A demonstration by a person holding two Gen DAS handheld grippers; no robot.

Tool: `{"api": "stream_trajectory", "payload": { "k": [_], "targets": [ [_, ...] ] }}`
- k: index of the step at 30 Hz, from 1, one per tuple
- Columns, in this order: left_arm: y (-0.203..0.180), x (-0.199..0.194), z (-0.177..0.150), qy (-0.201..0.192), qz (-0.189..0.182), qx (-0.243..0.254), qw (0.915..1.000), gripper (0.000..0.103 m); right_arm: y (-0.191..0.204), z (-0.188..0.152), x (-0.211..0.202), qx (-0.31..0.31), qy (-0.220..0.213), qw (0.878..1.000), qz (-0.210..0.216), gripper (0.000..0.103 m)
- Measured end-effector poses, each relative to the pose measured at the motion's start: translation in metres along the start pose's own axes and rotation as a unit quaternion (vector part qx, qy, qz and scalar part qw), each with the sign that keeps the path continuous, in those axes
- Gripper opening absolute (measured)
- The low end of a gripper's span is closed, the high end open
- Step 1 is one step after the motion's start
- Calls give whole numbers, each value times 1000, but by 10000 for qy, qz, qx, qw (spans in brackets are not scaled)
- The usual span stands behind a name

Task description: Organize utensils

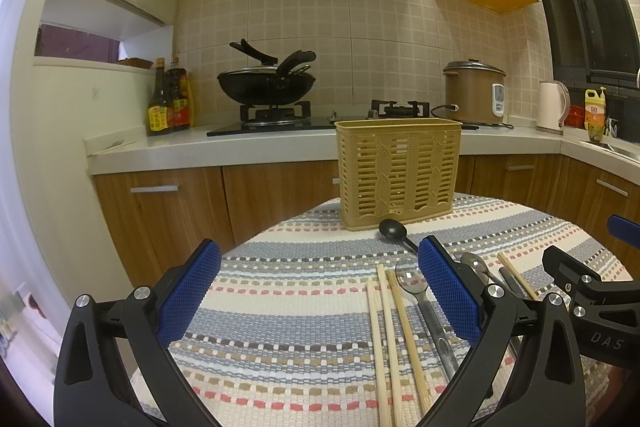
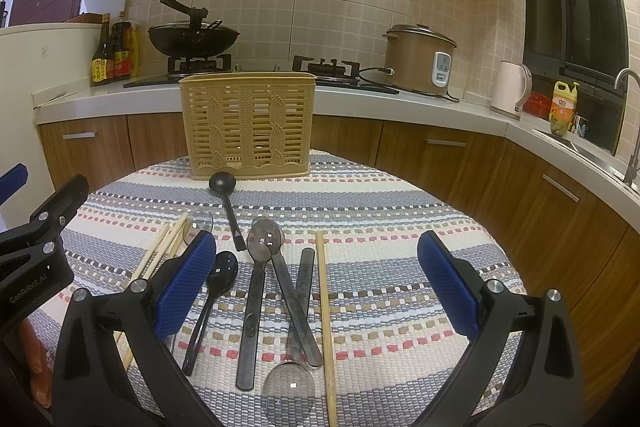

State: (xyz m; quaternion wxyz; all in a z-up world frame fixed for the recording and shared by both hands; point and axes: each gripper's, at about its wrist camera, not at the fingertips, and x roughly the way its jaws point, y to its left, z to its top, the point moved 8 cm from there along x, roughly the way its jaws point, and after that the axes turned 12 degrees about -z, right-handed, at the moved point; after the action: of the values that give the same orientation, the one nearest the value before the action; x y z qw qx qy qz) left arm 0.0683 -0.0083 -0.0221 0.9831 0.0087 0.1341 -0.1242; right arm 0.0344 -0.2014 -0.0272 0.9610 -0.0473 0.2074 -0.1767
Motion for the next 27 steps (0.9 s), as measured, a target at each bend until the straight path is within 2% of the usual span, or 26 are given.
{"api": "stream_trajectory", "payload": {
  "k": [8,13,16,18,20,21,22,24,25,27],
  "targets": [
    [1,1,0,12,4,-15,10000,96,-1,-2,1,-2,38,10000,-47,96],
    [8,5,-4,143,-15,-206,9997,96,-2,-9,16,-131,384,9983,-415,96],
    [16,15,-9,465,-121,-479,9977,95,6,-16,22,-427,591,9967,-353,96],
    [20,28,-16,943,-378,-719,9922,92,8,-17,23,-500,666,9963,-225,96],
    [20,45,-21,1516,-921,-1060,9784,87,11,-22,29,-565,1013,9933,6,96],
    [19,52,-21,1737,-1225,-1229,9694,86,11,-25,33,-514,1263,9903,268,96],
    [17,62,-20,2011,-1627,-1440,9552,85,9,-25,35,-401,1457,9872,519,96],
    [14,75,-14,2282,-2113,-1648,9360,84,2,-21,39,-272,1684,9829,697,95],
    [11,85,-10,2436,-2304,-1724,9262,83,-2,-17,41,-229,1743,9815,760,94],
    [8,107,-4,2676,-2409,-1825,9149,80,-10,-7,45,-165,1834,9787,912,91]
  ]
}}
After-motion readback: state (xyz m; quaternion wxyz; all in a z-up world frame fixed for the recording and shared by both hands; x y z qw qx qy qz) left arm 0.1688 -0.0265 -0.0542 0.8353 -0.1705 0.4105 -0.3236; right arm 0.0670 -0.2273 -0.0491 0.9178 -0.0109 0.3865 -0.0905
